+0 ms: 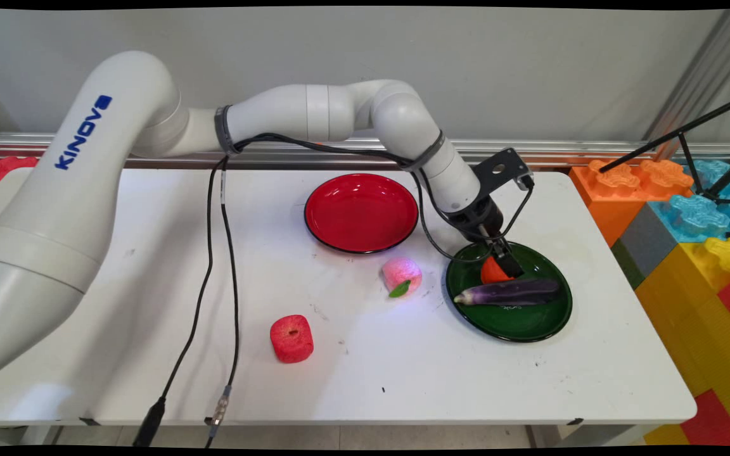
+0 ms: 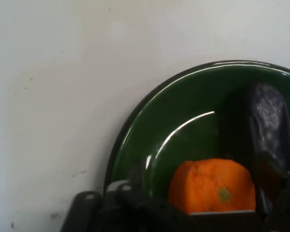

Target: Pick up the mandarin from the green plate, then place the picked object on the table

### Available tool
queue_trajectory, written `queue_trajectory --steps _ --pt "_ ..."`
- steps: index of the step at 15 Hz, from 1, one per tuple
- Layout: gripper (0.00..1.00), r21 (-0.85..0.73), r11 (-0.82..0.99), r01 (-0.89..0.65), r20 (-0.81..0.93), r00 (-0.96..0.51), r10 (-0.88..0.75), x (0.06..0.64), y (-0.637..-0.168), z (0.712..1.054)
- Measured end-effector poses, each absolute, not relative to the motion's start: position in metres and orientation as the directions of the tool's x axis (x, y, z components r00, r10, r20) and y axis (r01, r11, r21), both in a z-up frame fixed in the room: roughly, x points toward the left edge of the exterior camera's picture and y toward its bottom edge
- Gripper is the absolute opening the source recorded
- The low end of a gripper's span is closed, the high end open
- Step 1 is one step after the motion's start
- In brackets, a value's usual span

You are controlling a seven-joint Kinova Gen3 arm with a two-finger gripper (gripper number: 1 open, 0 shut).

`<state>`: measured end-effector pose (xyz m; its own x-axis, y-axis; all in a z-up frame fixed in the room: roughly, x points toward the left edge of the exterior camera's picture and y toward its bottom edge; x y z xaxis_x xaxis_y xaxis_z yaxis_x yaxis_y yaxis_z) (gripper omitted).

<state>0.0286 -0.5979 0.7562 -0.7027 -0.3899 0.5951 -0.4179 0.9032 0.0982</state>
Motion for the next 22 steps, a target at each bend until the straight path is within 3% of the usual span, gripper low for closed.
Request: queue_trajectory --steps 1,14,22 --pt "0.0 0.1 0.903 -0.418 0.595 -0.703 -0.391 0.029 -0.598 0.756" --pt "0.0 0.118 0.898 -0.424 0.605 -0.687 -0.403 0.035 -0.595 0.775" --pt "0.0 0.168 0.871 -0.462 0.626 -0.633 -0.456 0.064 -0.563 0.843"
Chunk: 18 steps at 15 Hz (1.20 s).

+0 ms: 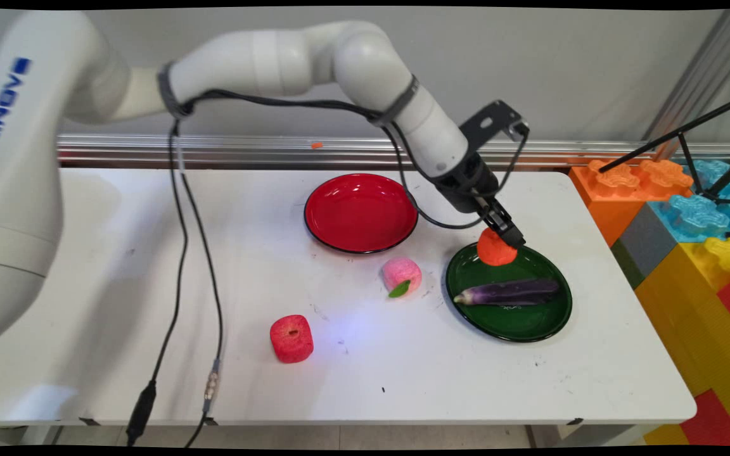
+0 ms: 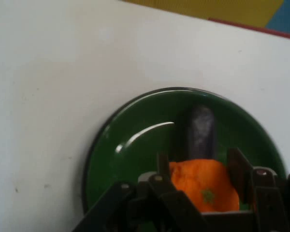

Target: Place the picked object on the table

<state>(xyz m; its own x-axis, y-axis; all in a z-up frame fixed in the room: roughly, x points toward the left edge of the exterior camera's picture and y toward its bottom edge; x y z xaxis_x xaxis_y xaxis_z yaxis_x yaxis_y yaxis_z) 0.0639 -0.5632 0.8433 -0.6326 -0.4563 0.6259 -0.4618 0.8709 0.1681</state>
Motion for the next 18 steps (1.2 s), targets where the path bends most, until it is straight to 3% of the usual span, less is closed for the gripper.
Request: queue_trajectory --steps 8,13,18 --pt "0.0 0.246 0.892 -0.38 0.598 -0.664 -0.448 0.104 -0.473 0.869" --pt "0.0 0.203 0.926 -0.317 0.569 -0.732 -0.375 0.127 -0.433 0.849" --pt "0.0 0.155 0.95 -0.27 0.526 -0.792 -0.31 0.144 -0.423 0.803"
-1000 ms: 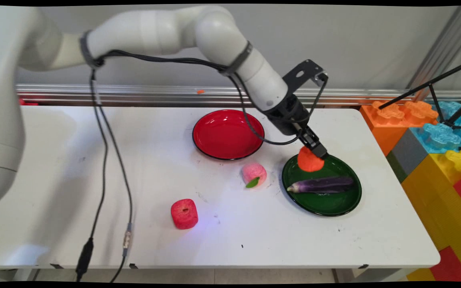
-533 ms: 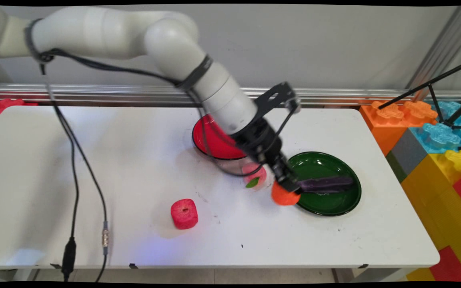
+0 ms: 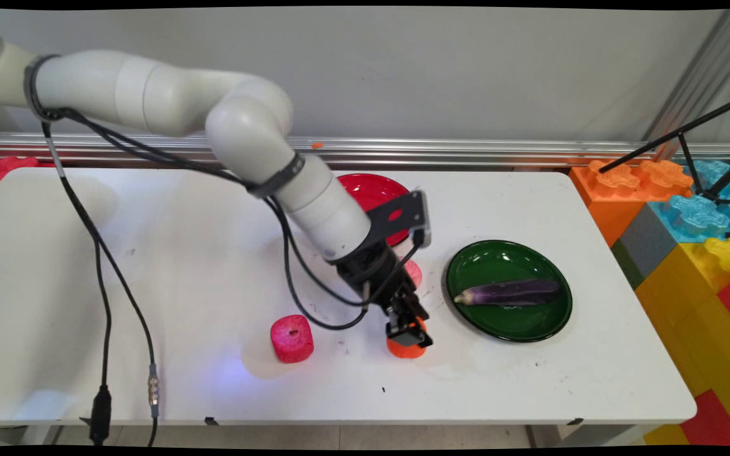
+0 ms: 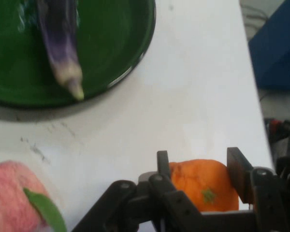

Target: Place the picked object on the table

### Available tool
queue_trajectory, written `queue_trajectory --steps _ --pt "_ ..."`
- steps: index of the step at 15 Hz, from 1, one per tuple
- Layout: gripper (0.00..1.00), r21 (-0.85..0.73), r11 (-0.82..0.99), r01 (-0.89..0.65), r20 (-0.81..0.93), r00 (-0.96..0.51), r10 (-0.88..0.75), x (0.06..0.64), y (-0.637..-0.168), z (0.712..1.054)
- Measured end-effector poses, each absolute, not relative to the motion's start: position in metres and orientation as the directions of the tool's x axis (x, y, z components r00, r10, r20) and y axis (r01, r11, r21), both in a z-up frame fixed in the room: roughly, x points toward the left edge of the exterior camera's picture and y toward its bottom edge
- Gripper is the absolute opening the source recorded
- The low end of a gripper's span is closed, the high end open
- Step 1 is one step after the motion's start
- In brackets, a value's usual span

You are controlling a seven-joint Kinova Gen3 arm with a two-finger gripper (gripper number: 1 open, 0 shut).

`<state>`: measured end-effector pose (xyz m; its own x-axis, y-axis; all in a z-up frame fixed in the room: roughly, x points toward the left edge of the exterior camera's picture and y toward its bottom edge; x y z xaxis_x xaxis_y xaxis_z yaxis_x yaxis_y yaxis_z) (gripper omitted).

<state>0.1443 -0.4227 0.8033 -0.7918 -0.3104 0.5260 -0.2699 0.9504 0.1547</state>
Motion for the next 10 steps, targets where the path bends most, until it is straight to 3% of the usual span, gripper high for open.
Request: queue_trajectory --steps 4,5,10 --pt "0.0 0.118 0.96 -0.252 0.508 -0.815 -0.277 0.152 -0.426 0.775" --pt "1.0 0.113 0.962 -0.248 0.51 -0.817 -0.271 0.152 -0.427 0.772" --pt "1.0 0.078 0.97 -0.23 0.537 -0.811 -0.235 0.148 -0.435 0.767"
